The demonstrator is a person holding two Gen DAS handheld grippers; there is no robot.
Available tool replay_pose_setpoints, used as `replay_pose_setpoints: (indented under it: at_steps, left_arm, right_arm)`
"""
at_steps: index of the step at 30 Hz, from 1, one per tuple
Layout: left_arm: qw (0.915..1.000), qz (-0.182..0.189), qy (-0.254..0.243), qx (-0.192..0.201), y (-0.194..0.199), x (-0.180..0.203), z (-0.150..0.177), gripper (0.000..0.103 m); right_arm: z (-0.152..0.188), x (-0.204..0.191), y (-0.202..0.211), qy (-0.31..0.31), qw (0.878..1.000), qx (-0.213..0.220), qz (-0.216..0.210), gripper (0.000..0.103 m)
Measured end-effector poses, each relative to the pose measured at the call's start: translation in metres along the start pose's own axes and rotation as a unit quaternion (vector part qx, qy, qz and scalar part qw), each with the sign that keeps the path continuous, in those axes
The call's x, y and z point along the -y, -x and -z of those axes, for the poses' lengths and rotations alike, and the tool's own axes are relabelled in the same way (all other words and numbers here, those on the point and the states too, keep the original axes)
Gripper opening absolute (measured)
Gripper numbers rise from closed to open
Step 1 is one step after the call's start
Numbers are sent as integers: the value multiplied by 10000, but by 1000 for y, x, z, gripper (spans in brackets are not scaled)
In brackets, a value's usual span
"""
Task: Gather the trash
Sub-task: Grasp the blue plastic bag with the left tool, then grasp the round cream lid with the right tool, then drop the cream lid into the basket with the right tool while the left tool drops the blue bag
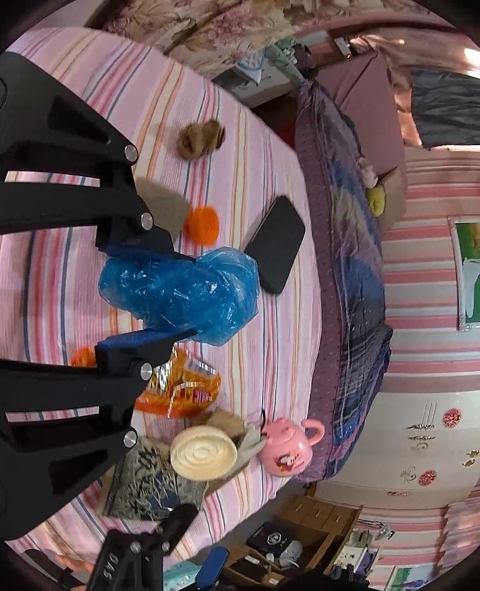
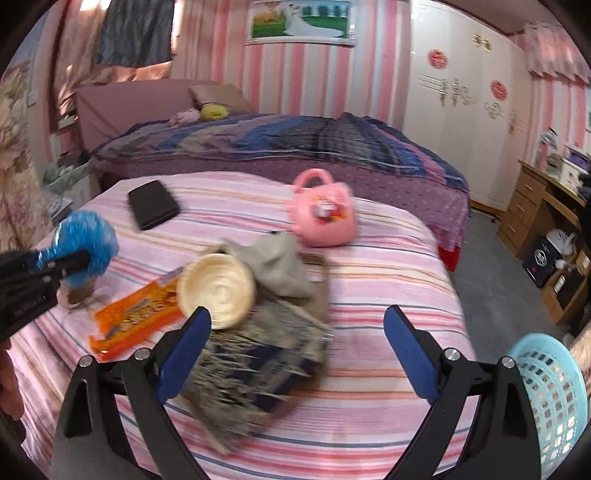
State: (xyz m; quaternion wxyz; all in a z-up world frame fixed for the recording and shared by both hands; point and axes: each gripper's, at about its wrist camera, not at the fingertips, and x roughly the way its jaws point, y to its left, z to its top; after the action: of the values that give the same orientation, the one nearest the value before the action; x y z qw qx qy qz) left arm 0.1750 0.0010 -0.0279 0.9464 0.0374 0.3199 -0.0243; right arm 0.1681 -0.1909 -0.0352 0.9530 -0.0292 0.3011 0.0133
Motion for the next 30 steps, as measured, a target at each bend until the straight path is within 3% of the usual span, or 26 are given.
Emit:
replay_pose_setpoints:
  at_steps: [12, 14, 16, 30]
  left_arm:
    - [9988, -248, 409, -100, -5, -39, 0, 30]
    - [9989, -278, 378, -78, -4, -39, 0, 30]
    - [9989, -298, 363, -63, -3, -39, 0, 30]
    - [9990, -250, 278, 223, 25, -19, 0, 30]
  right_arm:
    - [-10, -41, -48, 151, 9985, -522, -16, 91]
    - [-9, -40, -52, 94, 9978, -637, -148, 81]
    - [-8, -41, -54, 107, 9971, -709, -253, 60]
    - [-2, -2, 6, 18, 9999, -91, -43, 61]
